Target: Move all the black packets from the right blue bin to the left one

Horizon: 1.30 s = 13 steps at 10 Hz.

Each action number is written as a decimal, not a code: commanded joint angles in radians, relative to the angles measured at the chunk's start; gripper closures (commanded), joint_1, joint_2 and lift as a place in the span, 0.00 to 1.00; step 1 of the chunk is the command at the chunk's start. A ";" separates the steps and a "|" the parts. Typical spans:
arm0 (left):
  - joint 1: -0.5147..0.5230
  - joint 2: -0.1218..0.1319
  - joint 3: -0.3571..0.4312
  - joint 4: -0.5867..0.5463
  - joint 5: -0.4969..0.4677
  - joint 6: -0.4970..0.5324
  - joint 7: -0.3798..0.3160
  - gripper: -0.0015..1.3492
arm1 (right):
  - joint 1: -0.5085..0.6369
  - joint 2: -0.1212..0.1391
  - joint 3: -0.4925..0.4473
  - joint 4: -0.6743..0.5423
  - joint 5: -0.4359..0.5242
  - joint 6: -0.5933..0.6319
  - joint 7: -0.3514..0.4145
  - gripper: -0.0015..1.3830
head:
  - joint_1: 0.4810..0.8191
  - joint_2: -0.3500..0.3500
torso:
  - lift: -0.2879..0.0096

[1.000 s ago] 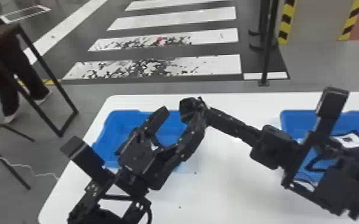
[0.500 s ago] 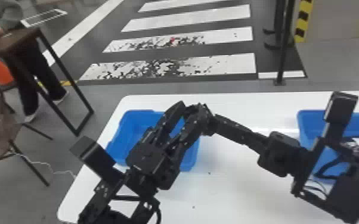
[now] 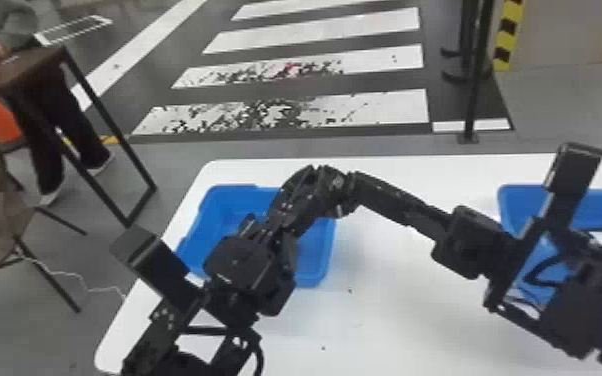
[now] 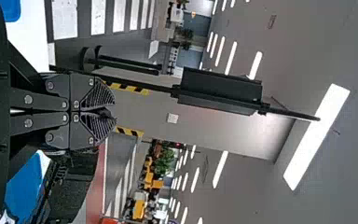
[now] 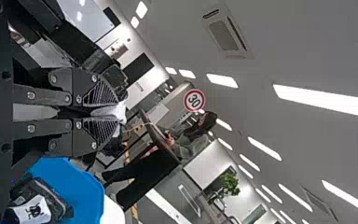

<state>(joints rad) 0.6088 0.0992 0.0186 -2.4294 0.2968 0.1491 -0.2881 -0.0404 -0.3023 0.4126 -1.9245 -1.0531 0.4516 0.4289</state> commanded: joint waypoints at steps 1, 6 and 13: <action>0.000 -0.010 0.025 -0.002 -0.012 -0.012 0.007 0.90 | 0.008 0.000 0.002 0.009 -0.010 -0.015 0.005 0.40 | 0.63 0.92 | 0.50; -0.260 -0.036 0.163 0.452 -0.275 -0.176 0.104 0.88 | 0.124 0.000 -0.107 -0.023 -0.006 -0.066 0.022 0.07 | 0.58 0.99 | 0.50; 0.027 -0.056 0.161 0.116 0.038 -0.196 0.033 0.20 | 0.278 0.057 -0.552 -0.330 0.688 0.290 -0.130 0.06 | 0.63 0.76 | 0.50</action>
<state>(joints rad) 0.5901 0.0454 0.1775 -2.2566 0.3196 -0.0653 -0.2533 0.2331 -0.2504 -0.0921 -2.2428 -0.4338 0.6779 0.2983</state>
